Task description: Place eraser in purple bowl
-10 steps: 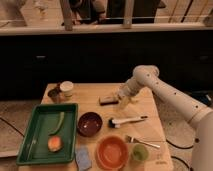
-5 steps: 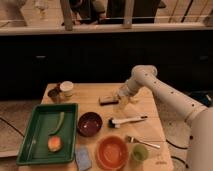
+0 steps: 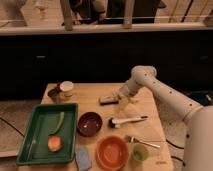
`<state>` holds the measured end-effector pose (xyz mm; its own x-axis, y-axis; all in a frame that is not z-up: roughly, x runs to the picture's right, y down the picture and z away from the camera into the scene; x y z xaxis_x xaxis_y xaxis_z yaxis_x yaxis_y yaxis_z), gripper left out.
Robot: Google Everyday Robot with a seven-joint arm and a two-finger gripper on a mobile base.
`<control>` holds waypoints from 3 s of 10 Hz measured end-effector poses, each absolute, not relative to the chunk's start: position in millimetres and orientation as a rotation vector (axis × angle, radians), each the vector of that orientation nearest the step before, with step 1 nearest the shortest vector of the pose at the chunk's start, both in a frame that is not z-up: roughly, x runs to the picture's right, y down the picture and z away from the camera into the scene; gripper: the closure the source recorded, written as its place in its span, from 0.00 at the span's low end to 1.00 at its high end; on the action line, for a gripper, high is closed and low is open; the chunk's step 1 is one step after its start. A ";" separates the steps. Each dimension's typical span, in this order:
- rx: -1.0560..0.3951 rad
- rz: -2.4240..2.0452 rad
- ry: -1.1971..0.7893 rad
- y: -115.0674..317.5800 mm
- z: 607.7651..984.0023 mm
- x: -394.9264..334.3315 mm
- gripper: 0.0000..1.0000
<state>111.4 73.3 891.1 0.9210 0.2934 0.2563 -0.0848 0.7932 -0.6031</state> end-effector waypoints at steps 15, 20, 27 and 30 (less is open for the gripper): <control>-0.699 0.178 -0.364 102.2 909.0 107.9 0.20; -0.679 0.167 -0.377 99.5 911.1 107.3 0.20; -0.571 -0.014 -0.451 70.8 904.8 89.6 0.20; -0.554 -0.187 -0.476 73.3 908.2 64.2 0.20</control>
<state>64.2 73.3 908.2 0.8754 -0.0440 0.4814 0.2952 0.8372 -0.4603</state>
